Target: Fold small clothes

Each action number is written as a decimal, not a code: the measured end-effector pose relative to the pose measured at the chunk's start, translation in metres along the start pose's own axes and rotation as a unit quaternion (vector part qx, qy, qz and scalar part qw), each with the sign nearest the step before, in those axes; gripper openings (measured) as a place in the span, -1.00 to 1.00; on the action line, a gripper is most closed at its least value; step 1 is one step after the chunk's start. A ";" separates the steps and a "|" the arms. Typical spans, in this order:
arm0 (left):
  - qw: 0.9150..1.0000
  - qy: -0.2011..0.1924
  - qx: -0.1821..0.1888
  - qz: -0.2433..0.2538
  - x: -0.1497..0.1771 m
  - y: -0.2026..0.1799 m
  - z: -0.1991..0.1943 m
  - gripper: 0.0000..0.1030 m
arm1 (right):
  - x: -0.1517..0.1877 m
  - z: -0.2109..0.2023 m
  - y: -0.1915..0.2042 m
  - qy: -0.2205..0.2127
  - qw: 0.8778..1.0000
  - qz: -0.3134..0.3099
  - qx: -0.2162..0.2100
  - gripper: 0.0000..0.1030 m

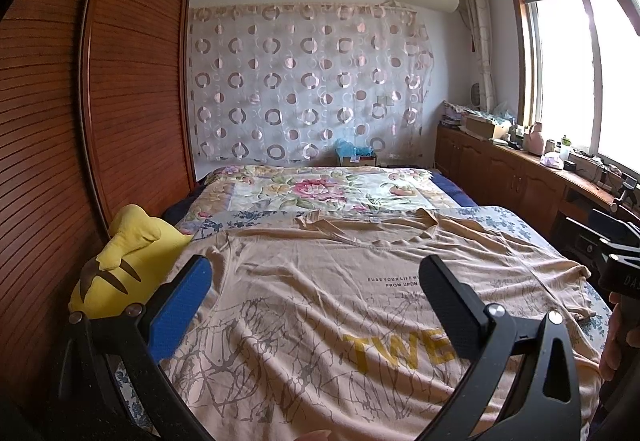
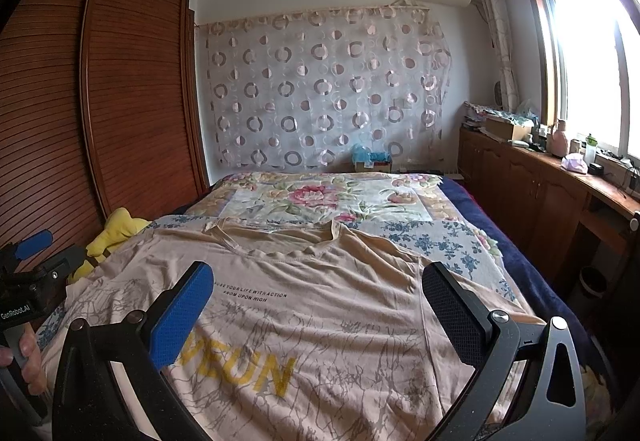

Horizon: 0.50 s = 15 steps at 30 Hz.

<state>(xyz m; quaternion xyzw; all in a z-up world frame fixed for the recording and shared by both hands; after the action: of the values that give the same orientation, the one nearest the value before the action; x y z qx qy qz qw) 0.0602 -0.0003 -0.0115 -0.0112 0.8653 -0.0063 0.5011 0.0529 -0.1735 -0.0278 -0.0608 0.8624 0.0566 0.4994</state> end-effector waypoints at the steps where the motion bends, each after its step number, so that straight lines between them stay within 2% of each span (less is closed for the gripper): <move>1: 1.000 0.000 0.000 0.000 -0.001 0.000 0.000 1.00 | 0.000 0.000 0.000 0.000 1.000 0.000 0.000 1.00; 15: 1.000 -0.003 -0.002 0.000 -0.006 0.005 -0.005 1.00 | 0.000 0.000 0.001 -0.001 1.000 -0.001 0.001 1.00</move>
<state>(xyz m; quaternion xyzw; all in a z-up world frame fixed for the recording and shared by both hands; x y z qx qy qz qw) 0.0592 0.0049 -0.0037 -0.0123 0.8639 -0.0051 0.5034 0.0526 -0.1725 -0.0279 -0.0610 0.8620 0.0557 0.5001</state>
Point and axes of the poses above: each gripper's, at about its wrist camera, not at the fingertips, and z roughly the way its jaws point, y to its left, x to its underside, the point moved 7 cm from there along z, roughly the way its jaws point, and after that the axes turned 8 degrees about y, right-handed, at the moved point
